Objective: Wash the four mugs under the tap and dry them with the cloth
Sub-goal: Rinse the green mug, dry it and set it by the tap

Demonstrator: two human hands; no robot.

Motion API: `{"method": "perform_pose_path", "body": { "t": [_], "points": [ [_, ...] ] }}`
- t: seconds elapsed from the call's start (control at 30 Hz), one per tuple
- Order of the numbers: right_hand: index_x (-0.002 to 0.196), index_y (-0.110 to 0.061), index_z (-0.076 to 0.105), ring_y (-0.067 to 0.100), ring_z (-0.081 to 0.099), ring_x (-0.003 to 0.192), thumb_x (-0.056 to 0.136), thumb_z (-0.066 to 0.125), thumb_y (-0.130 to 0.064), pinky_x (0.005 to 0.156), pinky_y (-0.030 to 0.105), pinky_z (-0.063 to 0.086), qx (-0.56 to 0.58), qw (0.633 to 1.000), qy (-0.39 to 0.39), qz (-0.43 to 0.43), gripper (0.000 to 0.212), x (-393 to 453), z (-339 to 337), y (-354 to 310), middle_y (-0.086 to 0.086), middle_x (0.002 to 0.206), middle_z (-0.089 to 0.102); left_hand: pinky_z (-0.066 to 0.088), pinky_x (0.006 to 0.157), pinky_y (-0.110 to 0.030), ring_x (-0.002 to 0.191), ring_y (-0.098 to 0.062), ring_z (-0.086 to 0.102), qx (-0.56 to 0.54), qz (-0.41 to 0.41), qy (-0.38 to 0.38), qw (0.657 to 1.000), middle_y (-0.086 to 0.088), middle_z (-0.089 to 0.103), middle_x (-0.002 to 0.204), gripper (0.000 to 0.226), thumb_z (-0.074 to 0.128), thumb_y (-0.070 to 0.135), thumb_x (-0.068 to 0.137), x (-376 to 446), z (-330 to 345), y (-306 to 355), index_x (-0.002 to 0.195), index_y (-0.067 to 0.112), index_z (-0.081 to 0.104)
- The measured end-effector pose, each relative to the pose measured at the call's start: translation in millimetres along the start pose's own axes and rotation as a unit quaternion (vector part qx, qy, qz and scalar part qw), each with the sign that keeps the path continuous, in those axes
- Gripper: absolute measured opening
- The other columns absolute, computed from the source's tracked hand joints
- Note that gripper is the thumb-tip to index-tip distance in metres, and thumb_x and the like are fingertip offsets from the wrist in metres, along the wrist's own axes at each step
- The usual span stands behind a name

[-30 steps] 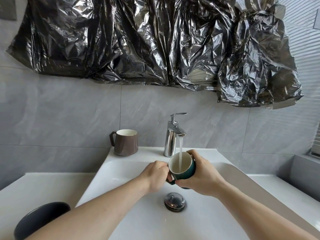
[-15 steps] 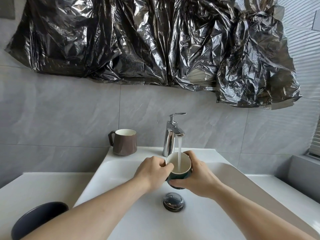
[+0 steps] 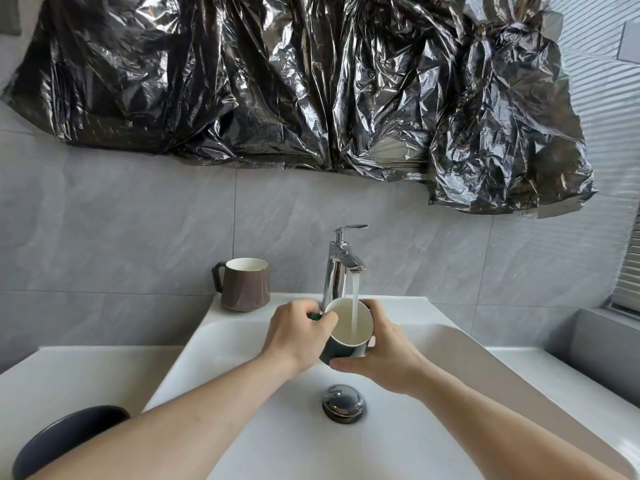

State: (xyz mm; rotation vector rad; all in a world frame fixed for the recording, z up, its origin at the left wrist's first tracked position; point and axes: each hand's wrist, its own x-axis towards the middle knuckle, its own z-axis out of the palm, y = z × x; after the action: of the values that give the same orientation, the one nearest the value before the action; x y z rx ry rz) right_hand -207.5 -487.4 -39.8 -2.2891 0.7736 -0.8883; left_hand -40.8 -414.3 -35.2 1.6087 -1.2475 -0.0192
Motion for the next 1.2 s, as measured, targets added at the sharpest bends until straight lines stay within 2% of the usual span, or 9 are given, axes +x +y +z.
{"method": "perform_pose_path", "body": {
  "t": [0.1,0.2,0.33,0.47,0.53,0.63,0.73,0.87,1.2],
  "points": [
    [0.122,-0.04,0.044,-0.008,0.061,0.097,0.06,0.098,-0.032,0.081,0.021,0.056,-0.02,1.0,-0.002,-0.002,0.083,1.4,1.0,1.9,-0.018,0.109,0.066,0.028,0.055,-0.037,0.062,-0.023,0.031,0.037,0.031,0.022,0.999,-0.003,0.031,0.054,0.041,0.054,0.043,0.073,-1.4,-0.3,-0.8,0.056,0.013,0.033],
    [0.122,-0.038,0.043,-0.01,0.061,0.092,0.061,0.098,-0.031,0.073,0.012,0.051,-0.026,1.0,-0.003,0.001,0.082,2.8,1.7,4.3,-0.017,0.108,0.065,0.028,0.054,-0.037,0.062,-0.023,0.034,0.069,0.063,0.034,0.995,-0.003,0.035,0.054,0.039,0.055,0.041,0.076,-2.5,0.9,-0.6,0.059,0.013,0.035],
    [0.125,-0.037,0.046,-0.012,0.061,0.1,0.064,0.098,-0.034,0.072,0.004,0.045,-0.019,1.0,-0.003,0.02,0.08,4.5,0.4,9.9,-0.019,0.111,0.065,0.027,0.055,-0.039,0.063,-0.024,0.035,0.082,0.082,0.046,0.992,-0.004,0.036,0.055,0.039,0.054,0.041,0.077,-1.4,0.8,0.7,0.06,0.013,0.034],
    [0.129,-0.034,0.053,-0.019,0.061,0.1,0.066,0.097,-0.039,0.073,0.005,0.048,-0.015,0.999,-0.016,0.031,0.077,5.6,1.0,14.2,-0.02,0.112,0.07,0.027,0.052,-0.033,0.064,-0.023,0.034,0.082,0.089,0.054,0.991,-0.002,0.036,0.055,0.041,0.062,0.033,0.082,0.7,-0.2,-2.3,0.06,0.013,0.034],
    [0.13,-0.035,0.054,-0.018,0.063,0.098,0.065,0.097,-0.041,0.074,0.006,0.049,-0.015,0.999,-0.02,0.03,0.078,6.2,1.5,14.0,-0.022,0.114,0.07,0.025,0.051,-0.03,0.064,-0.022,0.035,0.086,0.097,0.058,0.99,-0.001,0.036,0.054,0.042,0.063,0.03,0.082,0.7,-1.0,-3.3,0.059,0.014,0.033],
    [0.132,-0.039,0.055,-0.011,0.067,0.098,0.067,0.097,-0.041,0.077,0.008,0.052,-0.014,0.999,-0.027,0.032,0.078,6.1,1.2,12.1,-0.024,0.115,0.069,0.025,0.056,-0.036,0.069,-0.023,0.038,0.093,0.114,0.059,0.987,0.002,0.036,0.055,0.045,0.064,0.029,0.082,1.1,-1.5,-3.7,0.058,0.017,0.029],
    [0.132,-0.041,0.056,-0.003,0.07,0.096,0.068,0.096,-0.041,0.073,0.008,0.052,-0.015,0.999,-0.037,0.034,0.076,4.8,0.3,11.9,-0.023,0.114,0.07,0.032,0.06,-0.04,0.073,-0.024,0.041,0.106,0.131,0.051,0.984,0.003,0.037,0.056,0.041,0.06,0.033,0.08,1.8,-2.3,-4.5,0.059,0.019,0.027],
    [0.127,-0.046,0.058,-0.004,0.07,0.091,0.069,0.095,-0.038,0.069,0.01,0.053,-0.01,0.998,-0.055,0.039,0.07,3.0,-1.4,11.2,-0.022,0.108,0.072,0.042,0.065,-0.042,0.075,-0.024,0.044,0.109,0.131,0.046,0.984,0.001,0.039,0.056,0.036,0.053,0.039,0.075,1.6,-2.9,-4.1,0.059,0.017,0.029],
    [0.123,-0.045,0.062,-0.001,0.074,0.09,0.06,0.098,-0.037,0.079,0.024,0.061,-0.011,0.995,-0.086,0.043,0.073,6.0,-1.2,12.3,-0.016,0.11,0.075,0.028,0.059,-0.035,0.072,-0.023,0.045,0.144,0.127,0.045,0.98,0.002,0.041,0.055,0.039,0.058,0.038,0.071,0.7,-7.3,-2.8,0.055,0.016,0.03]
  ]
}}
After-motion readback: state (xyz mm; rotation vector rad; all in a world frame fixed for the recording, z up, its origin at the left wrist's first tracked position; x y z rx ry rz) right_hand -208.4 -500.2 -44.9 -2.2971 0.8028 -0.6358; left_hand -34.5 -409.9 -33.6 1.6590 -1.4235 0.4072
